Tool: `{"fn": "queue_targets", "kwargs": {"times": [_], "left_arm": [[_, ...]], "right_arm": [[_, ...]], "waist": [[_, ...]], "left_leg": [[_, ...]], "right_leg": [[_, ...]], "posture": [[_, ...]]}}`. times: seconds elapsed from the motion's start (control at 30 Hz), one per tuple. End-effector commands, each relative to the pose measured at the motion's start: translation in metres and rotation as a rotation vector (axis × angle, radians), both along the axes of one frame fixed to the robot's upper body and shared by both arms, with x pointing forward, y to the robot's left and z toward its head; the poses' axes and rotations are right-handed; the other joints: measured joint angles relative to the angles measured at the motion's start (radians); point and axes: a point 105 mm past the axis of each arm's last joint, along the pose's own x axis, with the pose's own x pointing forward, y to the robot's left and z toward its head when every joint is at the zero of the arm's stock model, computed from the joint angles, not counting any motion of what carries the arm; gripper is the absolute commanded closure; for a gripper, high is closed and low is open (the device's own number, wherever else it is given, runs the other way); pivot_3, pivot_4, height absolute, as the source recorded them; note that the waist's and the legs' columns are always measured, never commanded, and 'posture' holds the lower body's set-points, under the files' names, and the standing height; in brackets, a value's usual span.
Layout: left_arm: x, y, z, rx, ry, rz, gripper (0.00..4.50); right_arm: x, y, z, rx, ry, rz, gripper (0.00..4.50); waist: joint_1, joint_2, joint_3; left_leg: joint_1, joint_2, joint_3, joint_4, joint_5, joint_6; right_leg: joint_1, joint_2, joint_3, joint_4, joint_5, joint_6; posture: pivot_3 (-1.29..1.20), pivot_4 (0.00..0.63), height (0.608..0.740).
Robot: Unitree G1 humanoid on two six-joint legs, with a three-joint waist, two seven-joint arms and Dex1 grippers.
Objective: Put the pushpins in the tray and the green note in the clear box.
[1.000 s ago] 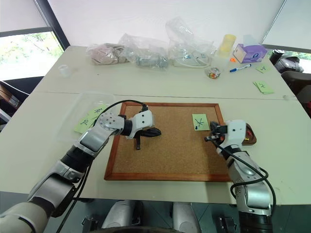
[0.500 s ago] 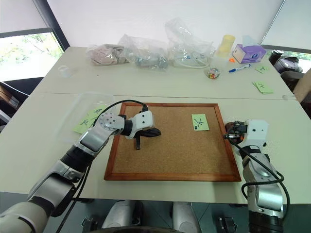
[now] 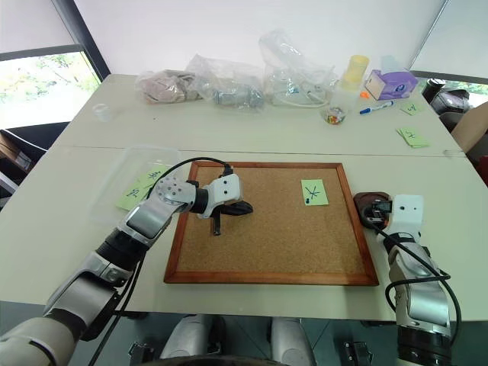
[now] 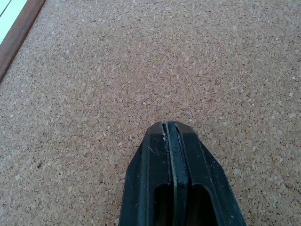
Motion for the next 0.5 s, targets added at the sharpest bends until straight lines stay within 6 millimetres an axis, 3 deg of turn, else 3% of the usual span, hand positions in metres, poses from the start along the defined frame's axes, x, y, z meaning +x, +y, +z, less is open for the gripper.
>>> {"fn": "queue_targets", "kwargs": {"times": [0.03, 0.1, 0.13, 0.33, 0.5], "left_arm": [[-0.004, 0.007, -0.026, 0.075, 0.06, 0.026, 4.5], [-0.004, 0.007, -0.025, 0.074, 0.06, 0.027, 4.5], [-0.004, 0.007, -0.025, 0.074, 0.059, 0.028, 4.5], [-0.003, 0.007, -0.025, 0.072, 0.058, 0.03, 4.5], [-0.004, 0.007, -0.025, 0.07, 0.058, 0.029, 4.5]], "right_arm": [[0.0, -0.005, 0.01, 0.005, -0.038, -0.018, 1.31], [0.0, -0.006, 0.011, 0.011, -0.041, -0.022, 0.2], [0.0, -0.006, 0.011, 0.017, -0.044, -0.025, 0.09], [-0.002, -0.01, 0.017, 0.027, -0.078, -0.044, 0.09], [-0.001, -0.015, 0.038, -0.025, -0.166, -0.065, 0.09]], "waist": [[0.0, 0.0, 0.0], [0.0, 0.0, 0.0], [0.0, 0.0, 0.0], [0.0, 0.0, 0.0], [0.0, 0.001, 0.0]], "left_leg": [[0.0, 0.0, 0.0, 0.0, 0.0, 0.0], [0.0, 0.0, 0.0, 0.0, 0.0, 0.0], [0.0, 0.0, 0.0, 0.0, 0.0, 0.0], [0.0, 0.0, 0.0, 0.0, 0.0, 0.0], [0.0, 0.0, 0.0, 0.0, 0.0, 0.0]], "right_leg": [[0.0, 0.0, 0.0, 0.0, 0.0, 0.0], [0.0, 0.0, 0.0, 0.0, 0.0, 0.0], [0.0, 0.0, 0.0, 0.0, 0.0, 0.0], [0.0, 0.0, 0.0, 0.0, 0.0, 0.0], [0.0, 0.0, 0.0, 0.0, 0.0, 0.0]], "posture": [[0.0, 0.15, 0.737], [0.0, 0.15, 0.737], [0.0, 0.15, 0.737], [0.0, 0.15, 0.737], [0.0, 0.15, 0.737]]}}
